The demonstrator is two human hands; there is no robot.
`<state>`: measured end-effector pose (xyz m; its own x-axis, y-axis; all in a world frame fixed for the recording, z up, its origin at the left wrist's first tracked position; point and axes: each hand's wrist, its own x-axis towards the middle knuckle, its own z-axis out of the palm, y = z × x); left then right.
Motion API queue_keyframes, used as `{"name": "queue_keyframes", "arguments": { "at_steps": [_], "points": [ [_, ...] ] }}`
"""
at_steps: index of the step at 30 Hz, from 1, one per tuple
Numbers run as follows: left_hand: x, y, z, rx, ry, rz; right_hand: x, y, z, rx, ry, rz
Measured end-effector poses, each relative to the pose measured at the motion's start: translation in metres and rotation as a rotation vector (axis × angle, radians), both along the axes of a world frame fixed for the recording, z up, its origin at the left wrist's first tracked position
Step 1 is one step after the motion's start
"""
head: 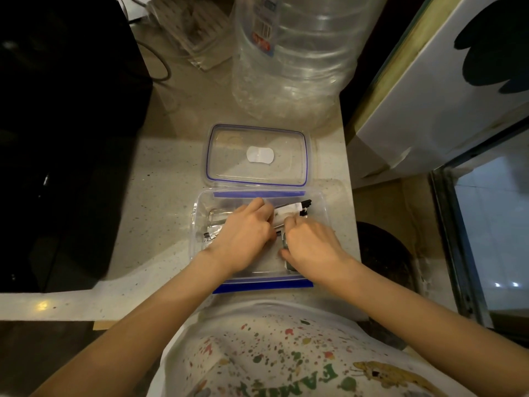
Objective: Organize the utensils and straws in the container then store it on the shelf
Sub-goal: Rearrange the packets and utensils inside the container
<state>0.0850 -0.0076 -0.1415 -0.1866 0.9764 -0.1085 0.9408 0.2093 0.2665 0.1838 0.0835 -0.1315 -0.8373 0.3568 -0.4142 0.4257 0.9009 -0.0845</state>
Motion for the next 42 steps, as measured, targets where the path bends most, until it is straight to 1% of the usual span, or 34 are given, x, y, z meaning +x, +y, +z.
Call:
{"name": "queue_keyframes", "arguments": {
  "at_steps": [3, 7, 11, 15, 17, 20, 23, 26, 29, 31, 33, 35, 38, 42],
  "points": [
    [-0.001, 0.001, -0.001, -0.031, 0.045, -0.03, 0.0, 0.002, 0.005, -0.021, 0.004, 0.035],
    [0.001, -0.001, 0.003, -0.022, 0.159, -0.021, -0.002, 0.005, 0.008, -0.046, -0.015, 0.07],
    [0.001, 0.001, 0.0, -0.038, 0.109, -0.007, -0.002, 0.007, 0.01, -0.082, -0.022, 0.086],
    [0.002, 0.002, 0.0, -0.041, 0.104, -0.01, 0.001, 0.021, 0.021, -0.203, -0.06, 0.123],
    [0.005, 0.003, 0.002, -0.019, 0.129, -0.025, 0.004, 0.029, 0.031, -0.177, -0.035, 0.175],
    [0.01, 0.004, 0.006, -0.038, 0.142, -0.063, 0.012, 0.036, 0.038, -0.058, 0.041, 0.322],
    [0.013, 0.006, 0.008, -0.015, 0.159, -0.087, 0.019, 0.035, 0.037, -0.015, 0.03, 0.456],
    [0.013, 0.007, 0.003, 0.029, 0.143, -0.087, 0.021, 0.031, 0.028, -0.002, 0.027, 0.487],
    [0.01, 0.003, 0.002, 0.047, 0.112, -0.076, 0.021, 0.032, 0.021, -0.024, 0.028, 0.478],
    [0.006, -0.002, 0.007, 0.063, 0.091, -0.058, 0.021, 0.035, 0.02, -0.077, 0.057, 0.456],
    [-0.001, -0.011, 0.012, 0.091, 0.029, 0.016, 0.02, 0.038, 0.021, -0.145, 0.144, 0.391],
    [-0.008, -0.022, 0.012, 0.085, -0.014, 0.124, 0.018, 0.037, 0.023, -0.164, 0.268, 0.311],
    [-0.014, -0.033, 0.011, 0.052, -0.012, 0.199, 0.01, 0.032, 0.021, -0.17, 0.371, 0.227],
    [-0.011, -0.035, 0.009, 0.021, 0.044, 0.198, 0.002, 0.027, 0.009, -0.182, 0.36, 0.193]
  ]
}}
